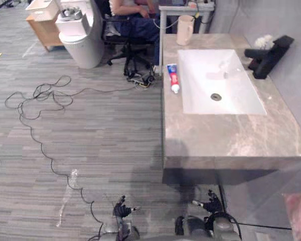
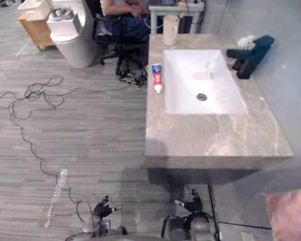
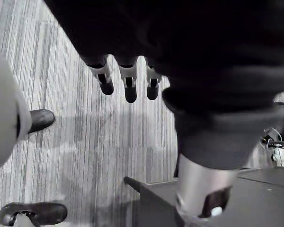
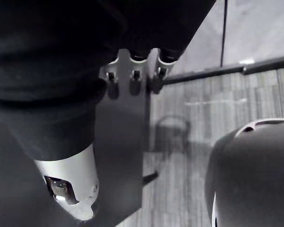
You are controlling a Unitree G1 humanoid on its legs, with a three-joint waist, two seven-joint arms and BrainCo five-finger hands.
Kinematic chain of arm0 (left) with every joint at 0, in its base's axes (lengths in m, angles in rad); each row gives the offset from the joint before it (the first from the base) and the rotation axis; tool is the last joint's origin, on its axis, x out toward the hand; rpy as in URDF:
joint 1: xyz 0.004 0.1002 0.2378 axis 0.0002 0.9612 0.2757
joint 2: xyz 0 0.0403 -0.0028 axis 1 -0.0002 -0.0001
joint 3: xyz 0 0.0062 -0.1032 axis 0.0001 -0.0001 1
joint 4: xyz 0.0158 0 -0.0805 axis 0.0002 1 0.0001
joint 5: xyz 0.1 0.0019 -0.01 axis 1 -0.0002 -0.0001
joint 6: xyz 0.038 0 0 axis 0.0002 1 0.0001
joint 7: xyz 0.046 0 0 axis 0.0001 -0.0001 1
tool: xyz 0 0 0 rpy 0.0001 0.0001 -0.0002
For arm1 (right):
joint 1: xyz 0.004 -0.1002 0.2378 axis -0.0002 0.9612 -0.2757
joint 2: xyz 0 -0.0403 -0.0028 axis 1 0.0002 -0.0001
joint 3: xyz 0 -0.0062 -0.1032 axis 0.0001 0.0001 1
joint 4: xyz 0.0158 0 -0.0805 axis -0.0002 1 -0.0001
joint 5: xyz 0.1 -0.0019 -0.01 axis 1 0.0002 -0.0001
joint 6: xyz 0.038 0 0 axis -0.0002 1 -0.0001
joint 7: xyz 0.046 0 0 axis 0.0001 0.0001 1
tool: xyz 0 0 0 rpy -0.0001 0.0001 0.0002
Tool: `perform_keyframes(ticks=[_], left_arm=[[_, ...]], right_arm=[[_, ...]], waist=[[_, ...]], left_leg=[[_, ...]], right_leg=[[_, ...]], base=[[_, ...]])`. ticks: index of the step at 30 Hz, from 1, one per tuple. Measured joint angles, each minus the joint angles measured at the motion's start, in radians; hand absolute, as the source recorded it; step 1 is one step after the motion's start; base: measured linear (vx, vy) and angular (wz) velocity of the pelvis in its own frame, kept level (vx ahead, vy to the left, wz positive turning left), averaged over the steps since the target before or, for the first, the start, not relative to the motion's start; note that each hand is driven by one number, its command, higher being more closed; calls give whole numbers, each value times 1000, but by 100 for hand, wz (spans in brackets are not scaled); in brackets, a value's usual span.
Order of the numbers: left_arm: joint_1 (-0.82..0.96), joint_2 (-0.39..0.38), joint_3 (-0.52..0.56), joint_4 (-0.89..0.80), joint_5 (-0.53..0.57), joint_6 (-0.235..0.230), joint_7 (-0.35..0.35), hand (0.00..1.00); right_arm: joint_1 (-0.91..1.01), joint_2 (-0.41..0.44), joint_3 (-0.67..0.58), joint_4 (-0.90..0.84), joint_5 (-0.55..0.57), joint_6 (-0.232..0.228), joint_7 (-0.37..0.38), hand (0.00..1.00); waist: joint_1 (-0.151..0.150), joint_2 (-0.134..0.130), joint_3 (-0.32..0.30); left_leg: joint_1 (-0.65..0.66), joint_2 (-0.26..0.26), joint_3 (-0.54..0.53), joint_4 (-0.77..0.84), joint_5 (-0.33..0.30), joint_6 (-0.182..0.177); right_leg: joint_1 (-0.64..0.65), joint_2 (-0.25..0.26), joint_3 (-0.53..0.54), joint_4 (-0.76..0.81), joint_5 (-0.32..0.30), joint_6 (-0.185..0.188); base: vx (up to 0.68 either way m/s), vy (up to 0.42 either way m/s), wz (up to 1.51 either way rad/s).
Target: Organize washtable
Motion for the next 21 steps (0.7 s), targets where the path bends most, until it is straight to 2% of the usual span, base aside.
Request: perform_keyframes(ticks=[1, 3, 7, 12, 13, 14, 15, 16, 17, 19, 20, 21], left_arm=[[-1, 3, -12, 0, 0, 1, 0, 0], [-1, 20, -44, 9, 1, 3, -3, 0], [10, 48, -63, 17, 2, 2, -4, 0], [13, 82, -63, 52, 2, 1, -3, 0], [15, 93, -62, 57, 2, 1, -3, 0], [17, 96, -61, 60, 1, 1, -3, 0], [17, 98, -50, 60, -1, 0, -2, 0], [17, 101, -45, 60, -1, 0, -2, 0], [17, 100, -7, 61, -2, 0, 0, 0], [18, 91, 61, 64, -1, 1, 2, 0], [20, 84, 101, 64, -2, 0, 2, 0], [19, 88, 121, 64, -1, 0, 1, 0]], right_arm=[[-1, 2, -3, 9, 0, 1, -1, 0], [4, 17, -32, 36, 5, 1, 1, 0], [10, 22, -34, 49, 0, 1, 1, 0], [4, 26, -7, 57, 0, 1, 6, 0], [4, 25, -7, 53, 0, 1, 7, 0], [4, 26, -7, 51, 0, 0, 8, 0], [7, 28, -7, 52, 0, 0, 8, 0], [11, 30, -8, 52, 0, 0, 8, 0], [17, 35, -8, 54, -1, 0, 8, 0], [25, 52, -7, 57, -5, 1, 8, 0], [32, 67, -7, 57, -14, 1, 8, 0], [39, 80, -8, 57, -26, 1, 8, 0]], waist=[[-4, -3, -2], [-35, 4, -2], [-20, 0, -4], [-19, -5, -1], [-21, -6, -1], [-22, -8, 0], [-23, -3, 5], [-22, -6, 4], [-19, -25, 4], [-12, -46, 1], [2, -61, -4], [8, -79, -11]], left_leg=[[-4, -6, 8, -22, 16, 3], [0, -7, 78, -109, 52, 10], [45, -25, 58, -173, 98, -3], [16, -57, -18, -180, 113, 20], [-3, -67, -72, -180, 108, 30], [-11, -68, -99, -180, 108, 40], [-25, -70, -153, -180, 110, 49], [-26, -70, -179, -180, 112, 50], [-28, -73, -224, -180, 112, 51], [-29, -83, -246, -180, 113, 51], [-34, -88, -249, -180, 117, 45], [-51, -104, -255, -180, 153, 37]], right_leg=[[5, -7, -23, -15, 0, 0], [43, -18, -118, -73, 5, 8], [123, -18, -147, -119, 31, 32], [120, -33, -140, -112, 52, 50], [95, -23, -37, -68, 55, 45], [87, -12, 20, -51, 55, 43], [77, 14, 149, -28, 51, 36], [81, 30, 205, -31, 45, 29], [104, 46, 274, -51, 30, 22], [147, 50, 299, -87, 4, 6], [153, 50, 311, -109, -32, 3], [168, 36, 313, -152, -95, 35]], base=[[19, 19, 84], [26, 52, 110], [-18, 53, 51], [-87, 69, 38], [-90, 66, 73], [-86, 82, 116], [-28, 38, 102], [5, -9, 127], [21, -58, 112], [-6, -72, 75], [-43, -109, 21], [-50, -142, 19]])
